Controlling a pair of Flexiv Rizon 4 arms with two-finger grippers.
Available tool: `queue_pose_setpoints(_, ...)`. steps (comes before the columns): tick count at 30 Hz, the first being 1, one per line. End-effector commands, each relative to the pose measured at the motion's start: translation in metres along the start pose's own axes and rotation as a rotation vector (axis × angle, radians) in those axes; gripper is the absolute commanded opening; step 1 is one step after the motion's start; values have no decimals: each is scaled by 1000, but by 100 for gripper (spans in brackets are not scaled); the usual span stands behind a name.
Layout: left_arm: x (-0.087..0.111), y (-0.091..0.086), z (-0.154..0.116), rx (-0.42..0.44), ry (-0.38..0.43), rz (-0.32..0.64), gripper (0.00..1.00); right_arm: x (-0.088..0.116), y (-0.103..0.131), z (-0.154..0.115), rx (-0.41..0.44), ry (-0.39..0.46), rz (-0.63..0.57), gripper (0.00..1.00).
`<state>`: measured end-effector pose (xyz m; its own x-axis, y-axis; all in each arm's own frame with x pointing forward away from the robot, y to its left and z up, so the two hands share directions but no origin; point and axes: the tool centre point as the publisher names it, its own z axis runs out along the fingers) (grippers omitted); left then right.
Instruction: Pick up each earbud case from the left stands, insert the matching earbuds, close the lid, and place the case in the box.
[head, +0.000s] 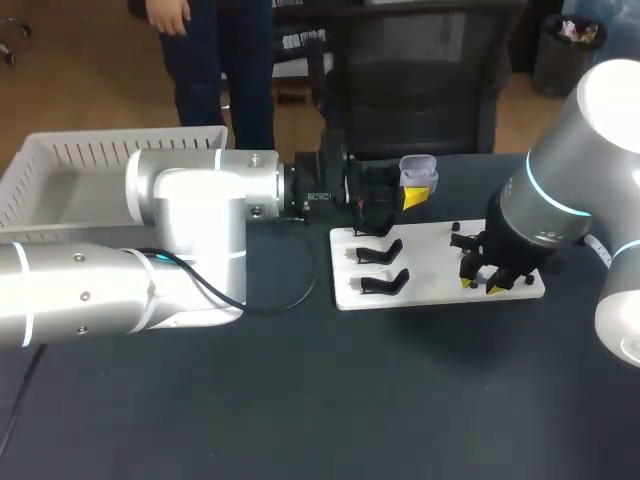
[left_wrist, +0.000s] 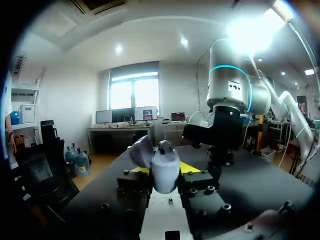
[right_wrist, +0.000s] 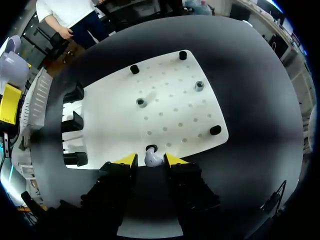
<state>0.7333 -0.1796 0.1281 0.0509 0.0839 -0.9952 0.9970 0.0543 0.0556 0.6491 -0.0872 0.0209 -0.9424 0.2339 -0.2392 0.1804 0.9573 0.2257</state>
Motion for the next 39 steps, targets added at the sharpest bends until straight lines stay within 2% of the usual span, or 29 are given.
queue_pose_setpoints(1,0,-3,0,-11,-4,4,0,3,0,0,-1,-9,7,31)
queue_pose_setpoints(5,0,-3,0,-11,-4,4,0,3,-1,0,-2,-9,8,32)
queue_pose_setpoints(12,0,-3,0,-11,-4,4,0,1,-1,-2,5,-25,4,23)
queue_pose_setpoints(13,0,-3,0,-11,-4,4,0,2,-1,-2,3,-25,5,18)
queue_pose_setpoints(17,0,-3,0,-11,-4,4,0,3,0,-1,5,-22,3,15)
queue_pose_setpoints(19,0,-3,0,-11,-4,4,0,3,0,0,9,-23,3,2)
queue_pose_setpoints(23,0,-3,0,-11,-4,4,0,2,-1,-3,16,-33,11,0)
queue_pose_setpoints(32,0,-3,0,-11,-4,4,0,7,2,-42,-6,-13,-29,0)
queue_pose_setpoints(39,0,-3,0,-11,-4,4,0,24,15,-87,-22,87,-169,0)
